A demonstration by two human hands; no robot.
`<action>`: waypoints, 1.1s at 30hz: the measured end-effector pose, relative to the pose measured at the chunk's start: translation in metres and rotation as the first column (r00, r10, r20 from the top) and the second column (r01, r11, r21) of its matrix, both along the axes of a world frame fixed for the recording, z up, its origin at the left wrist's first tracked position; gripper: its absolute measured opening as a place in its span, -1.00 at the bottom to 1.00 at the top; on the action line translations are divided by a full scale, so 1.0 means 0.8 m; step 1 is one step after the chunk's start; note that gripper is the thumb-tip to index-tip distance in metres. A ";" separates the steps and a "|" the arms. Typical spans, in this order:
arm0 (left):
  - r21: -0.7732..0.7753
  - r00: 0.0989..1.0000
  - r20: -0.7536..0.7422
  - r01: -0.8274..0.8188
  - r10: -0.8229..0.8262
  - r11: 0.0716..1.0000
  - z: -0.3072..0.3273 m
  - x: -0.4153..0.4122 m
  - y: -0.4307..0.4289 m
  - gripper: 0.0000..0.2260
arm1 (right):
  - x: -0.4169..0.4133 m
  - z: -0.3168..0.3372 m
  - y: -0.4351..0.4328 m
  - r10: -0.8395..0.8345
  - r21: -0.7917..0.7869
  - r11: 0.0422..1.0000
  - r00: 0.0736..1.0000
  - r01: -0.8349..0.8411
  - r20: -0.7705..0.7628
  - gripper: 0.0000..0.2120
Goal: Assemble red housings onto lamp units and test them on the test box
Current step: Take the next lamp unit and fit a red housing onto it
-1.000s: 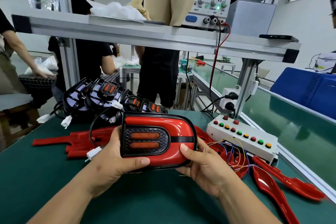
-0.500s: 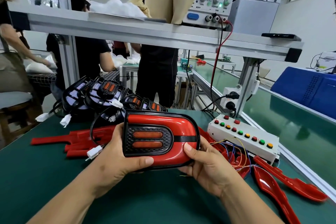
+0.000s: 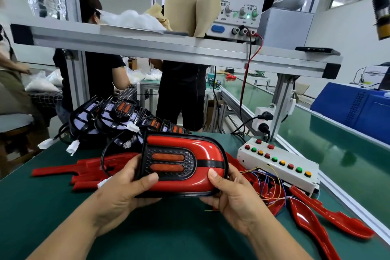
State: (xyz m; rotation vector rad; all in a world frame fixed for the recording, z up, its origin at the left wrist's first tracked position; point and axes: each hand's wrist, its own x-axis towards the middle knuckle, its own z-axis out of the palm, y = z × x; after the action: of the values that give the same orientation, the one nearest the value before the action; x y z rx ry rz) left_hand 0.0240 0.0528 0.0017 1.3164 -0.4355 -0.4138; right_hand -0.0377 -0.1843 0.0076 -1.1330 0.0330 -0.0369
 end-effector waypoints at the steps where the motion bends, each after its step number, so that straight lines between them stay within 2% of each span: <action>1: -0.003 1.000 -0.006 0.010 -0.010 1.000 0.000 0.002 0.006 -0.52 | 0.001 0.000 0.000 -0.019 0.009 1.000 1.000 0.019 0.002 -0.52; 6: 0.097 0.999 0.000 -0.037 0.037 0.995 -0.003 0.007 0.011 -0.68 | 0.004 -0.001 -0.003 -0.075 -0.001 0.997 0.997 0.075 0.009 -0.49; 9: 0.104 0.996 0.011 -0.086 0.086 0.991 -0.008 0.009 0.005 -0.63 | 0.004 -0.004 -0.005 -0.044 -0.011 0.999 0.999 0.045 0.008 -0.46; 13: 0.095 0.990 0.076 -0.123 0.116 0.988 -0.007 0.011 0.000 -0.71 | 0.005 -0.006 -0.005 -0.015 -0.006 1.000 1.000 0.015 0.024 -0.49; 18: 0.062 0.982 0.141 -0.133 0.123 0.989 -0.001 0.012 -0.004 -0.71 | 0.008 -0.007 -0.005 -0.073 0.000 0.997 0.996 0.073 0.058 -0.55; 20: 0.067 0.984 0.146 -0.116 0.106 0.991 -0.001 0.013 -0.003 -0.67 | 0.008 -0.006 -0.005 -0.087 0.007 0.996 0.994 0.087 0.070 -0.56; 22: 0.085 0.986 0.137 -0.106 0.094 0.991 -0.001 0.016 -0.001 -0.53 | 0.008 -0.007 -0.005 -0.091 0.013 0.996 0.993 0.090 0.069 -0.56; 27: 0.144 0.995 0.062 -0.086 0.078 0.986 0.005 0.017 0.014 -0.64 | 0.006 -0.006 -0.005 -0.034 -0.020 0.999 0.997 0.035 0.063 -0.56; 30: 0.179 0.960 0.150 -0.260 0.235 0.949 0.013 0.012 0.010 -0.45 | 0.003 -0.007 -0.004 0.029 -0.053 0.998 0.998 -0.026 0.059 -0.55; 33: 0.048 0.929 0.083 -0.365 0.360 0.930 0.014 -0.003 -0.013 -0.37 | -0.001 -0.011 0.008 0.112 -0.076 0.991 0.992 -0.107 0.065 -0.51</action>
State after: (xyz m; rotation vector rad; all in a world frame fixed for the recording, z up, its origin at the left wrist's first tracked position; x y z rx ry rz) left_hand 0.0217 0.0424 0.0129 1.4414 -0.2313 -0.0697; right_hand -0.0383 -0.1776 -0.0014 -1.2039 -0.0926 0.0208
